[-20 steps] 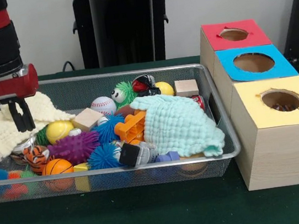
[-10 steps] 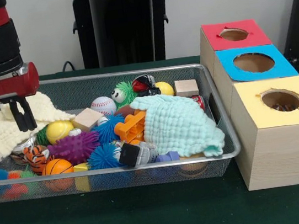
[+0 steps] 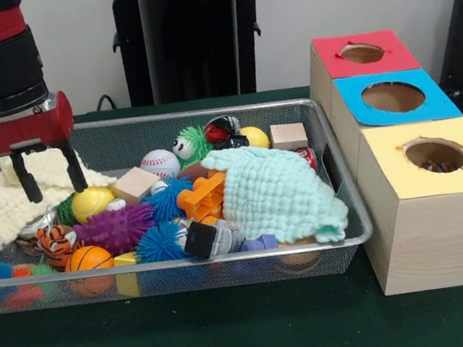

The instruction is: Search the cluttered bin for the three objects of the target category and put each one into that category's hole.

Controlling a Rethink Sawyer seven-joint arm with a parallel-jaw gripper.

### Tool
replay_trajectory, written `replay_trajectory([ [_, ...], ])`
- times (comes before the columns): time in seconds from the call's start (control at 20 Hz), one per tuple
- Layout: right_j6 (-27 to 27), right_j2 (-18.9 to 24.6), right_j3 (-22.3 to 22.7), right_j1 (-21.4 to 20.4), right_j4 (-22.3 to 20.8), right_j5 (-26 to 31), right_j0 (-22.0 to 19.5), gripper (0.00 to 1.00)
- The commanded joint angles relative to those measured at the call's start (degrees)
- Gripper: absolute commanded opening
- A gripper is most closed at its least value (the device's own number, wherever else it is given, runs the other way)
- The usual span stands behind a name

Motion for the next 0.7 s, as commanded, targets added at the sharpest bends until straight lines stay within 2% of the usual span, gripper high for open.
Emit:
replay_trajectory([
  [0.05,-7.0,2.5,2.9,0.3,-1.2,-0.5,-0.6,1.0],
  [0.3,-8.9,1.8,1.2,-2.2,-6.5,-4.0,0.9,1.0],
  [0.55,-9.4,1.4,-4.4,3.7,-9.2,-5.9,1.3,1.0],
  [0.7,-9.0,1.2,-6.3,5.6,-10.2,-6.5,1.6,1.0],
])
